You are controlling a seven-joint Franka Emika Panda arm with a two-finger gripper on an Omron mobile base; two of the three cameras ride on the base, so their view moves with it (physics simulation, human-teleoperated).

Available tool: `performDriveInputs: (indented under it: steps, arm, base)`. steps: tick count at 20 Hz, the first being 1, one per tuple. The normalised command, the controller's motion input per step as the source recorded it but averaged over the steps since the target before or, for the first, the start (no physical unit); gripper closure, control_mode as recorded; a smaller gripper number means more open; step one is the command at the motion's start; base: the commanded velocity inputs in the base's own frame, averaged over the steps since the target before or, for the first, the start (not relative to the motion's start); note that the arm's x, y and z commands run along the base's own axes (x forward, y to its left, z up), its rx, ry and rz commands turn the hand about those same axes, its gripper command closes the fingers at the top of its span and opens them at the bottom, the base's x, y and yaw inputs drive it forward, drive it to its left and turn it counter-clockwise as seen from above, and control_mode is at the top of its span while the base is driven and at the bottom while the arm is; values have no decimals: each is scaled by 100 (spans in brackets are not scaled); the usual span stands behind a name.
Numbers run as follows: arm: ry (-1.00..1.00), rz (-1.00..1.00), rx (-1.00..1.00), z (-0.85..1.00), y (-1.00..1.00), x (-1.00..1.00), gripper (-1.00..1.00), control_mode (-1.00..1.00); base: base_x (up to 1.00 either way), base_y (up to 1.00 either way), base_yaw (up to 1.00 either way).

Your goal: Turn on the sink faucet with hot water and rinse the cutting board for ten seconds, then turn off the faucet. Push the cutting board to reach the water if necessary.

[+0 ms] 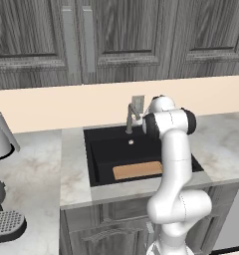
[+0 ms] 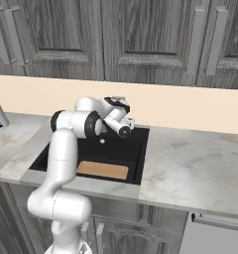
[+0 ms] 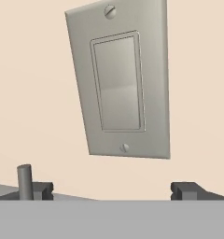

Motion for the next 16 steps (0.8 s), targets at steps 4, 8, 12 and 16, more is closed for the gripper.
performDriveInputs:
  steps: [4, 8, 12, 16]
  arm:
    - [0, 0, 0, 0, 0, 0, -100, -100]
    - [0, 0, 0, 0, 0, 0, -100, -100]
    - [0, 0, 0, 0, 0, 0, -100, -100]
    - [0, 0, 0, 0, 0, 0, -100, -100]
  base:
    - [0, 0, 0]
    - [0, 0, 0]
    - [0, 0, 0]
    - [0, 0, 0]
